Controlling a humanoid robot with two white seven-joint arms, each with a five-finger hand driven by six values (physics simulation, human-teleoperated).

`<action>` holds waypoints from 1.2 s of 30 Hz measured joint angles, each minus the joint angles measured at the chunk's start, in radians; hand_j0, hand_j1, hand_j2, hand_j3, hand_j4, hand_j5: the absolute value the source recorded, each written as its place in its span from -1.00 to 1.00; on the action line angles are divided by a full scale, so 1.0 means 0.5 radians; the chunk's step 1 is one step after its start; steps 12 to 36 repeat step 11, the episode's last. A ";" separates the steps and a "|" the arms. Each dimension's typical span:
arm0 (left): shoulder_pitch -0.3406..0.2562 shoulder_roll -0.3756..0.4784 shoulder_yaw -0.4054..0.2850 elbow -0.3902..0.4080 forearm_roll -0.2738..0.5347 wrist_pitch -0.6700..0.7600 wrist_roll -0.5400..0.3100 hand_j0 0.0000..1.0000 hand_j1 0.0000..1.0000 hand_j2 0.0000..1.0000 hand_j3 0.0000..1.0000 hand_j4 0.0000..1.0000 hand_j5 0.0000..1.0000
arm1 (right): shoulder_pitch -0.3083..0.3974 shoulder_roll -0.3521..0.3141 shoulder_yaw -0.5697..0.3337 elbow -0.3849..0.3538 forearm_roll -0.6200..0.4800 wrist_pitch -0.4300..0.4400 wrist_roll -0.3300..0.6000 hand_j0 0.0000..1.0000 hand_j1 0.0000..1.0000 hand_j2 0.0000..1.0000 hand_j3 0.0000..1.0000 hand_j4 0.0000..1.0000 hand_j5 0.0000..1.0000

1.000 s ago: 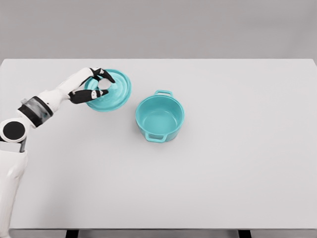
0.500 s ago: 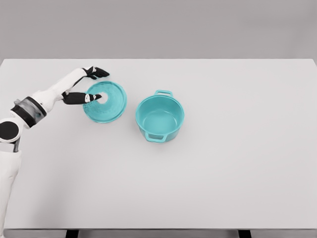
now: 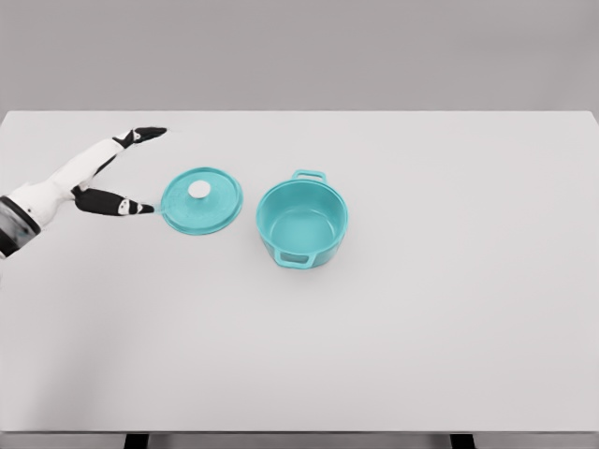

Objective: Open the lid of the pot with left arm

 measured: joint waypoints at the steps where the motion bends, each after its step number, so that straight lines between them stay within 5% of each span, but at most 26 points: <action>1: 0.015 0.025 0.014 -0.002 0.026 -0.034 0.000 1.00 1.00 1.00 1.00 1.00 1.00 | 0.000 0.000 0.000 0.000 0.000 0.000 0.000 1.00 1.00 1.00 1.00 1.00 1.00; 36: 0.037 0.089 0.064 -0.006 0.088 -0.117 0.000 1.00 1.00 1.00 1.00 1.00 1.00 | 0.000 0.000 0.000 0.000 0.000 0.000 0.000 1.00 1.00 1.00 1.00 1.00 1.00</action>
